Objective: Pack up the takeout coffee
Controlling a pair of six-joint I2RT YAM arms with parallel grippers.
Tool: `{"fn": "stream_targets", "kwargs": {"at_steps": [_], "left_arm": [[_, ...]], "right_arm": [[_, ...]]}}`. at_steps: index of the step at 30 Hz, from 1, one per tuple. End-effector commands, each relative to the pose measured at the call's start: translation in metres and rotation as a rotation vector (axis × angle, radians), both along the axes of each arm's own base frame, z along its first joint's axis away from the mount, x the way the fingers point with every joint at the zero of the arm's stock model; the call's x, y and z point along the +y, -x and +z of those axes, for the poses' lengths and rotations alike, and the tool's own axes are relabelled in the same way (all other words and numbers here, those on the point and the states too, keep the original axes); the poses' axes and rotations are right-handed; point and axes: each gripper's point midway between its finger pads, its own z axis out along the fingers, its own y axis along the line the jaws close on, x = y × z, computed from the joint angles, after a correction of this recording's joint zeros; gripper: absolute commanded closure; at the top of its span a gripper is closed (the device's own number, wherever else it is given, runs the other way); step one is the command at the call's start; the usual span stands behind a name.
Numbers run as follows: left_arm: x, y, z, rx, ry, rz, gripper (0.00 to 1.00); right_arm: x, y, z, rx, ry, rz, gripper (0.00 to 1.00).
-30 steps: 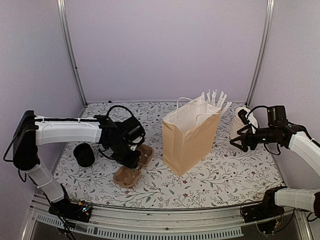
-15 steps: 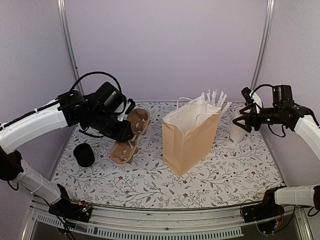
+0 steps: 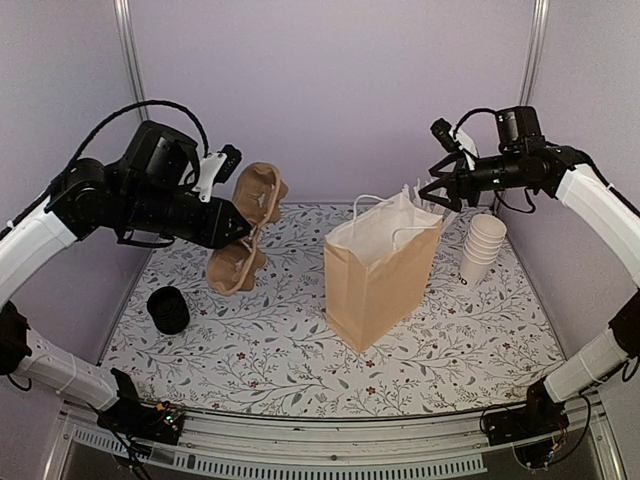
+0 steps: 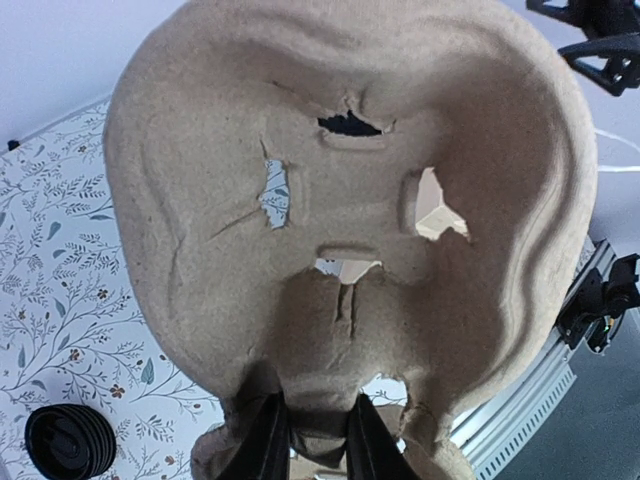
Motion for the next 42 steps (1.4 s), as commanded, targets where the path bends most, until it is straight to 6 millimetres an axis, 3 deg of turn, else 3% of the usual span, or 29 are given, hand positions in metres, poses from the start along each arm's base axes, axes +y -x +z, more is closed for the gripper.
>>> {"fn": "stream_targets", "kwargs": {"at_steps": [1, 7, 11, 14, 17, 21, 24, 28, 31, 37, 42], "left_arm": [[0.003, 0.010, 0.014, -0.028, 0.015, -0.034, 0.80], [0.006, 0.013, 0.010, -0.024, 0.022, -0.029, 0.80], [0.006, 0.016, 0.010, -0.021, 0.041, -0.039, 0.80], [0.007, 0.019, 0.010, -0.019, 0.047, -0.043, 0.80], [0.009, 0.020, 0.010, -0.022, 0.049, -0.048, 0.80], [0.012, 0.021, 0.016, -0.043, 0.053, -0.051, 0.80], [0.015, 0.021, 0.024, -0.077, 0.050, -0.055, 0.80], [0.022, 0.016, 0.040, -0.137, 0.052, -0.034, 0.78], [0.021, 0.015, 0.048, -0.165, 0.056, -0.047, 0.78], [0.012, 0.011, 0.056, -0.165, 0.058, -0.058, 0.77], [0.009, 0.009, 0.065, -0.170, 0.079, -0.056, 0.77]], "right_arm": [[0.024, 0.003, -0.016, -0.039, 0.121, 0.104, 0.22], [0.069, 0.006, -0.017, -0.078, 0.180, 0.228, 0.21], [0.094, 0.014, -0.032, -0.097, 0.253, 0.311, 0.20], [0.103, 0.005, -0.034, -0.115, 0.285, 0.289, 0.27], [0.110, 0.004, -0.031, -0.079, 0.274, 0.306, 0.39], [0.117, 0.011, -0.024, -0.042, 0.244, 0.306, 0.76], [0.124, 0.030, -0.018, -0.020, 0.233, 0.305, 1.00], [0.131, 0.071, -0.021, -0.016, 0.236, 0.338, 1.00], [0.128, 0.091, -0.005, 0.015, 0.169, 0.352, 1.00], [0.135, 0.097, 0.026, 0.057, 0.053, 0.344, 1.00], [0.146, 0.088, 0.035, 0.081, 0.014, 0.323, 1.00]]}}
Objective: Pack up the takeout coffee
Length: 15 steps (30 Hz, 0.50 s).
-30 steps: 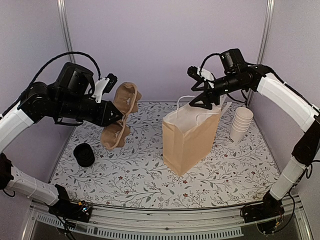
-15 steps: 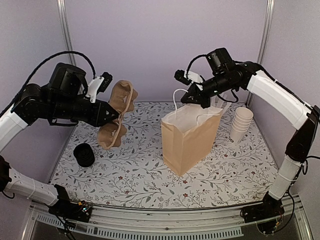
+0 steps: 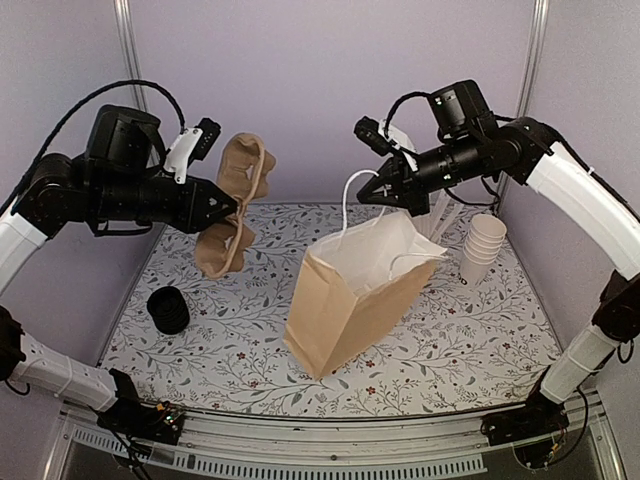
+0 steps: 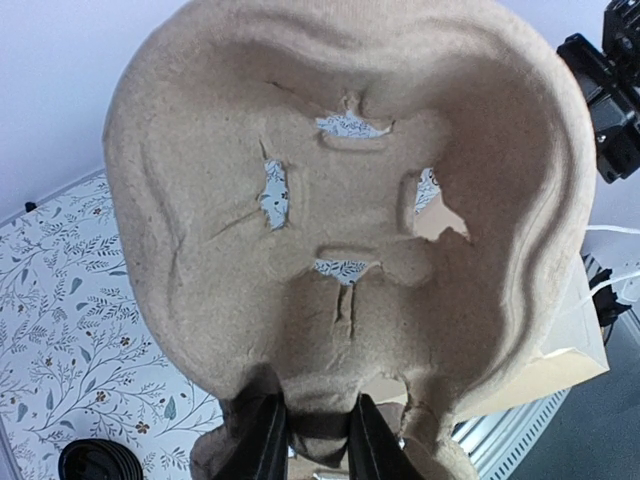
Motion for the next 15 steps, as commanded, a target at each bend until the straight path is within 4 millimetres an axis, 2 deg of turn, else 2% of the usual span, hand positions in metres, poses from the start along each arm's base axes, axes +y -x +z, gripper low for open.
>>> {"fn": "stream_targets", "kwargs": {"at_steps": [1, 5, 11, 15], "left_arm": [[-0.006, 0.001, 0.013, -0.021, 0.027, -0.019, 0.77], [-0.009, 0.005, 0.022, -0.031, 0.059, -0.039, 0.77], [-0.017, 0.014, 0.044, -0.090, 0.136, -0.104, 0.77], [-0.031, 0.019, 0.063, -0.160, 0.185, -0.191, 0.77]], "right_arm": [[0.012, -0.012, 0.014, 0.040, -0.060, -0.041, 1.00], [0.017, -0.023, 0.008, 0.057, -0.049, -0.077, 1.00], [0.027, -0.022, -0.010, 0.125, -0.024, -0.035, 1.00], [0.029, -0.031, -0.019, 0.117, 0.000, -0.057, 0.80]]}}
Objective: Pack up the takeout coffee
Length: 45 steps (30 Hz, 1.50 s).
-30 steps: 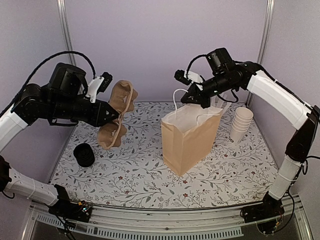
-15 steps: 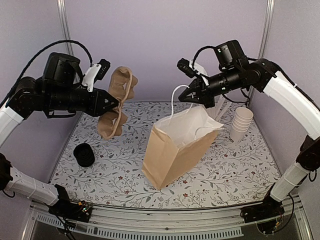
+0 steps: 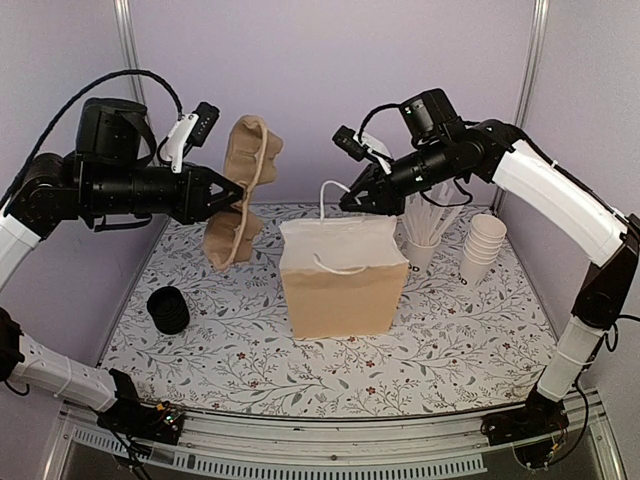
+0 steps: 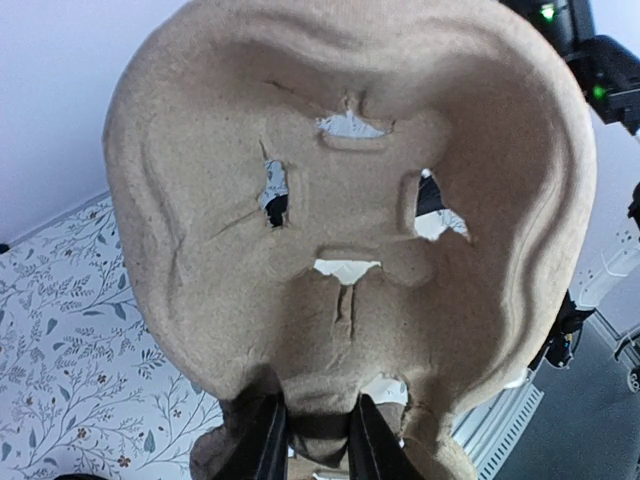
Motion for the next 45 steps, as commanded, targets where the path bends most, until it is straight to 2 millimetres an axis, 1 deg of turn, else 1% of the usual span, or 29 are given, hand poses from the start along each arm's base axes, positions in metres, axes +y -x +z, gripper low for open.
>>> {"fn": "stream_targets", "kwargs": {"at_steps": [1, 3, 6, 8, 11, 13, 15, 17, 18, 20, 23, 25, 26, 30, 33, 36, 39, 42, 45], "left_arm": [[-0.023, 0.017, 0.043, -0.138, 0.117, -0.160, 0.77], [-0.033, 0.020, 0.053, -0.209, 0.139, -0.222, 0.77], [-0.043, 0.019, 0.066, -0.318, 0.134, -0.276, 0.77], [-0.045, 0.011, 0.073, -0.386, 0.115, -0.265, 0.76], [-0.047, 0.001, 0.079, -0.466, 0.073, -0.248, 0.75], [-0.049, -0.005, 0.083, -0.495, 0.062, -0.238, 0.75], [-0.050, -0.008, 0.089, -0.511, 0.062, -0.233, 0.75], [-0.051, -0.009, 0.093, -0.520, 0.066, -0.231, 0.75], [-0.050, -0.010, 0.095, -0.525, 0.070, -0.227, 0.75], [-0.047, -0.010, 0.098, -0.534, 0.077, -0.221, 0.75], [-0.046, -0.007, 0.097, -0.525, 0.086, -0.228, 0.75], [-0.044, -0.004, 0.095, -0.517, 0.091, -0.236, 0.75], [-0.044, -0.003, 0.093, -0.513, 0.092, -0.238, 0.75], [-0.038, 0.003, 0.088, -0.497, 0.100, -0.243, 0.75], [-0.034, 0.005, 0.082, -0.484, 0.099, -0.241, 0.74], [-0.033, 0.006, 0.075, -0.470, 0.095, -0.242, 0.74], [-0.035, 0.007, 0.069, -0.457, 0.093, -0.251, 0.74], [-0.036, 0.009, 0.066, -0.451, 0.093, -0.262, 0.74], [-0.033, 0.010, 0.067, -0.459, 0.092, -0.261, 0.74]], "right_arm": [[0.002, -0.009, 0.004, -0.012, 0.001, -0.027, 0.75], [0.001, -0.017, 0.006, -0.040, 0.009, -0.059, 0.68], [-0.002, -0.025, 0.009, -0.076, 0.019, -0.095, 0.64], [-0.002, -0.027, 0.008, -0.082, 0.027, -0.100, 0.62], [-0.003, -0.028, 0.005, -0.093, 0.041, -0.096, 0.59], [-0.006, -0.030, 0.005, -0.113, 0.053, -0.107, 0.58], [-0.008, -0.033, 0.006, -0.134, 0.060, -0.119, 0.54], [-0.007, -0.026, 0.005, -0.127, 0.062, -0.080, 0.45], [-0.006, -0.022, 0.002, -0.131, 0.069, -0.047, 0.39], [-0.007, -0.024, -0.003, -0.144, 0.090, -0.040, 0.33], [-0.007, -0.031, -0.015, -0.148, 0.132, -0.051, 0.30], [-0.007, -0.037, -0.024, -0.157, 0.163, -0.050, 0.29], [-0.006, -0.041, -0.032, -0.151, 0.181, -0.051, 0.30], [-0.004, -0.054, -0.046, -0.131, 0.203, -0.061, 0.31], [-0.008, -0.065, -0.050, -0.117, 0.205, -0.078, 0.32], [-0.015, -0.076, -0.047, -0.101, 0.193, -0.091, 0.34], [-0.018, -0.081, -0.048, -0.056, 0.175, -0.073, 0.41], [-0.017, -0.076, -0.053, -0.004, 0.155, -0.029, 0.50], [-0.015, -0.067, -0.056, 0.041, 0.143, 0.007, 0.61]]}}
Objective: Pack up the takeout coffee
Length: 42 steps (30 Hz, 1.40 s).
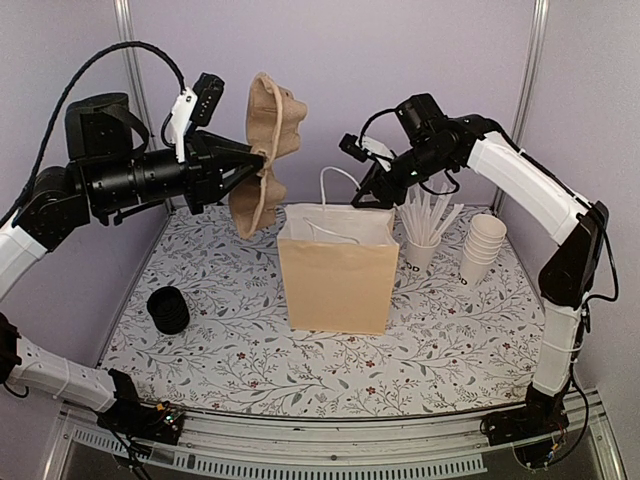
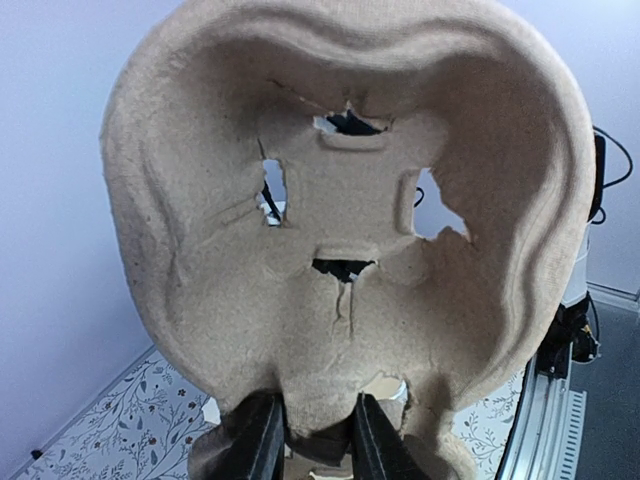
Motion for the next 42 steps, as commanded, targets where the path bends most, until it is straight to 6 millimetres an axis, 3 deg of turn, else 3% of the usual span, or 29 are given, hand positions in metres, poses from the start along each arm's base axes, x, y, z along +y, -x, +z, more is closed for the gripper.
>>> {"fn": "stream_targets", "kwargs": {"at_steps": [1, 7, 17, 24, 34, 37, 42], "left_arm": [[0.004, 0.004, 0.008, -0.017, 0.029, -0.007, 0.74], [0.005, 0.005, 0.008, -0.013, 0.019, -0.009, 0.74], [0.000, 0.009, 0.005, 0.012, 0.004, -0.042, 0.74], [-0.015, 0.017, 0.006, -0.013, 0.000, -0.134, 0.74], [-0.048, 0.018, 0.015, -0.113, 0.023, -0.255, 0.74], [-0.062, 0.023, 0.007, -0.093, 0.023, -0.316, 0.75], [-0.078, 0.018, -0.023, -0.060, -0.019, -0.326, 0.75]], "right_arm": [[0.008, 0.020, -0.010, 0.114, -0.025, 0.084, 0.65], [0.008, 0.028, -0.011, 0.156, -0.035, 0.095, 0.77], [0.007, 0.054, 0.005, 0.238, -0.103, 0.134, 1.00], [0.002, 0.085, 0.020, 0.302, -0.152, 0.179, 1.00], [0.002, 0.116, 0.020, 0.342, -0.167, 0.266, 1.00], [0.002, 0.118, 0.017, 0.359, -0.168, 0.274, 1.00], [0.003, 0.120, 0.015, 0.373, -0.169, 0.281, 1.00]]}}
